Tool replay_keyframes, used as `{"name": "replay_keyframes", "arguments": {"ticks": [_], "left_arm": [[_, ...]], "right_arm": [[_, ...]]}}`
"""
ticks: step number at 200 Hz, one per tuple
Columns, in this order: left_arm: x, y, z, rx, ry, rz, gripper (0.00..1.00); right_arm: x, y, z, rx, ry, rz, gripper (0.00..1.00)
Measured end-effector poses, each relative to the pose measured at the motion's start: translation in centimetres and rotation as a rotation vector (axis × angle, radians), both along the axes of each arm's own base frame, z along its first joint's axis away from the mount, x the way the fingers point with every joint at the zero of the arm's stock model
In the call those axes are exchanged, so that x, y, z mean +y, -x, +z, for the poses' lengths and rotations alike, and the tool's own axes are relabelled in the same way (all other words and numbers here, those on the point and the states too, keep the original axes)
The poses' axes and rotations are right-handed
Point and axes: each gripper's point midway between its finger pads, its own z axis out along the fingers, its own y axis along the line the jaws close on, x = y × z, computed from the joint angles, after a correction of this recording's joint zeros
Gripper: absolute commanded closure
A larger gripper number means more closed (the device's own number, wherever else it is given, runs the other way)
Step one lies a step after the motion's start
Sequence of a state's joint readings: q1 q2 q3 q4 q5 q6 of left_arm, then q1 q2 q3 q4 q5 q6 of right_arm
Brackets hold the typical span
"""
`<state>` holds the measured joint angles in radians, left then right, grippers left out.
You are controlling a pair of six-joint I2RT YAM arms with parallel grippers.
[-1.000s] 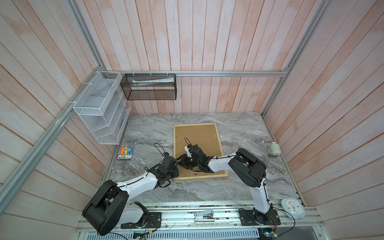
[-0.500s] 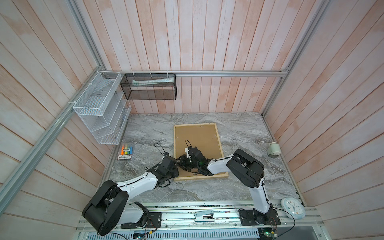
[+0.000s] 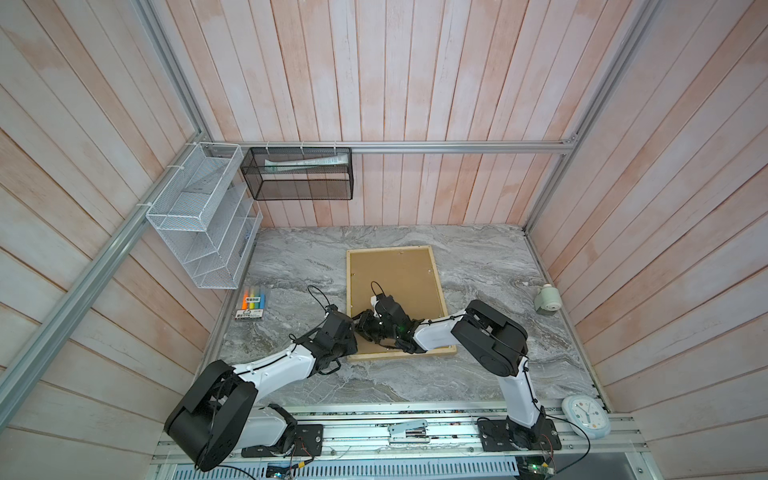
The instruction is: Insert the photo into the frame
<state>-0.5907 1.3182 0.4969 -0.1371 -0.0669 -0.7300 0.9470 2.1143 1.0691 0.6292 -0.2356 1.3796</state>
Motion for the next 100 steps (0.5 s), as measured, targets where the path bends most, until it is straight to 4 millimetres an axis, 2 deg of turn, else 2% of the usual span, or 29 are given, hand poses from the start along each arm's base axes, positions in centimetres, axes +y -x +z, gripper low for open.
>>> {"name": "replay_keyframes", "arguments": {"ticks": [100], "left_arm": [[0.18,-0.05,0.0,-0.003,-0.006,0.006,0.9]], "right_arm": [[0.16,-0.19,-0.05,-0.011,-0.008,-0.006,0.66]]}}
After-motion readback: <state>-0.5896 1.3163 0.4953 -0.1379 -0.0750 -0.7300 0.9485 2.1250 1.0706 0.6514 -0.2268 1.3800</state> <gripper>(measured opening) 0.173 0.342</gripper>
